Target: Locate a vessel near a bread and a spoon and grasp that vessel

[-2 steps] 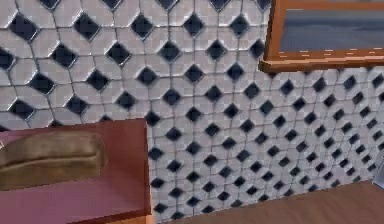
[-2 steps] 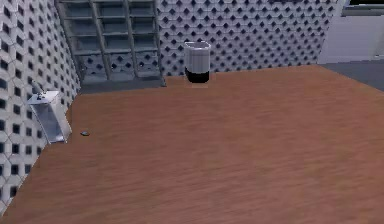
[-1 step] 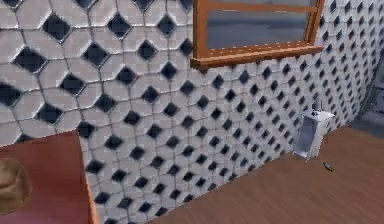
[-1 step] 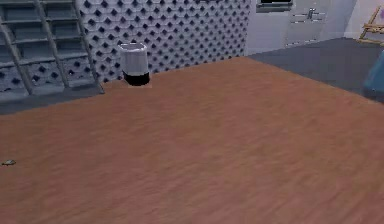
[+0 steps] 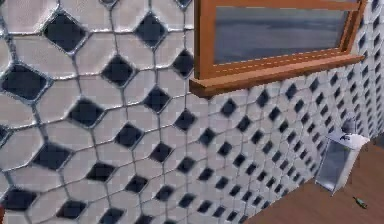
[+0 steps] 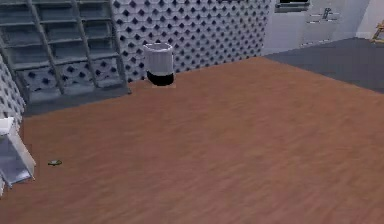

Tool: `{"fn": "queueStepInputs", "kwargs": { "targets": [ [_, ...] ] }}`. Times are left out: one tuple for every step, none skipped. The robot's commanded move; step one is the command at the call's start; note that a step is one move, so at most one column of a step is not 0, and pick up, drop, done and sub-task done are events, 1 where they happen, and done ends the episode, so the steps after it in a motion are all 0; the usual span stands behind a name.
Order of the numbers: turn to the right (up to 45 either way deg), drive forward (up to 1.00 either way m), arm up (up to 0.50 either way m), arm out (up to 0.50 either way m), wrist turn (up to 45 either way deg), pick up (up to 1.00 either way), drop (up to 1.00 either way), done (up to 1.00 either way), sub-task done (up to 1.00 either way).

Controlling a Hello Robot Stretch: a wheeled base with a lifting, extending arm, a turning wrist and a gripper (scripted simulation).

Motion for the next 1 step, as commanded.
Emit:
{"fn": "queueStepInputs", "kwargs": {
  "targets": [
    [-27.0, 0.0, 0.0, 0.0, 0.0, 0.0, 0.0, 0.0, 0.0]
  ]
}}
